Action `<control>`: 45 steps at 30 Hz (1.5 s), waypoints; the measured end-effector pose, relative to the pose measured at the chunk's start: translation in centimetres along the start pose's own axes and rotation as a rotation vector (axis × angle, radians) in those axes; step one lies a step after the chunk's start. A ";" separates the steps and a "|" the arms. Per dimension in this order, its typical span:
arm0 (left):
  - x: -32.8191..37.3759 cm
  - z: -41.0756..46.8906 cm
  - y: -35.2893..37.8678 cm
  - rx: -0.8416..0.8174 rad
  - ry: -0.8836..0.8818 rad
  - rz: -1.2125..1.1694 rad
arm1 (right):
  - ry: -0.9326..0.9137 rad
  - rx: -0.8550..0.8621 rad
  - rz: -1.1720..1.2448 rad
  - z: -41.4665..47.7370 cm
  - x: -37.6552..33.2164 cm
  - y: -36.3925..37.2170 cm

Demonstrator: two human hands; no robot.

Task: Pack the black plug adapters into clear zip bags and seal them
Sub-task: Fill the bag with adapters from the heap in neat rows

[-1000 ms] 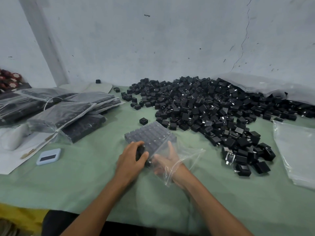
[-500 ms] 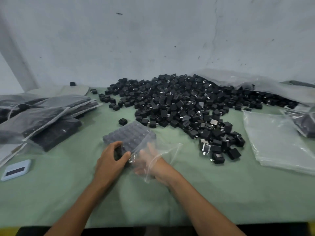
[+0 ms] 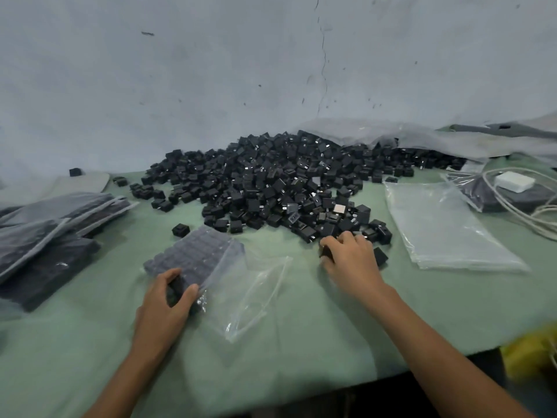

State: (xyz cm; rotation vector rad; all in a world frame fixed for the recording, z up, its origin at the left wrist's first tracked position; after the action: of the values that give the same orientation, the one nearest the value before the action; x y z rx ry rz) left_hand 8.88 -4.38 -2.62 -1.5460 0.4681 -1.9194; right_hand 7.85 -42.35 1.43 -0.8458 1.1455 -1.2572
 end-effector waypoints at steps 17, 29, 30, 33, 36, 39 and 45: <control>-0.4 0.2 0.3 0.009 -0.004 0.001 | 0.351 -0.599 1.928 -7.8 -6.5 3.6; -0.3 0.1 -0.1 0.018 -0.017 0.007 | 0.412 -0.772 2.084 -3.2 -17.9 6.7; -0.4 0.1 -0.1 0.020 -0.019 0.004 | 0.392 -0.791 2.083 -3.0 -18.6 6.6; -0.2 0.0 -0.1 0.023 -0.010 0.008 | 0.226 -0.762 1.877 -2.5 -19.2 6.5; -0.2 0.0 -0.2 0.025 -0.016 0.014 | 0.036 -0.693 1.542 -1.9 -19.6 6.8; -0.1 -0.1 -0.1 0.021 -0.021 0.018 | -0.029 -0.607 1.220 -1.1 -19.6 7.6; 0.0 -0.1 -0.2 0.033 -0.015 0.034 | -0.104 -0.554 1.078 -0.6 -19.6 8.1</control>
State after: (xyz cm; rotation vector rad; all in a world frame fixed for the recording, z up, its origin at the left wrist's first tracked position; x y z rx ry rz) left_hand 8.72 -4.23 -2.51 -1.5208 0.4510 -1.8789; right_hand 10.65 -21.81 -2.87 -0.5085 1.5656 -0.0038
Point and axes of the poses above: each hand's wrist, its own z-axis towards the middle knuckle, its own y-axis out of the palm, x = y × z, the point moved 6 cm from there along z, towards the middle knuckle, and after that the axes turned 4 degrees about -x, right-handed, at the moved point
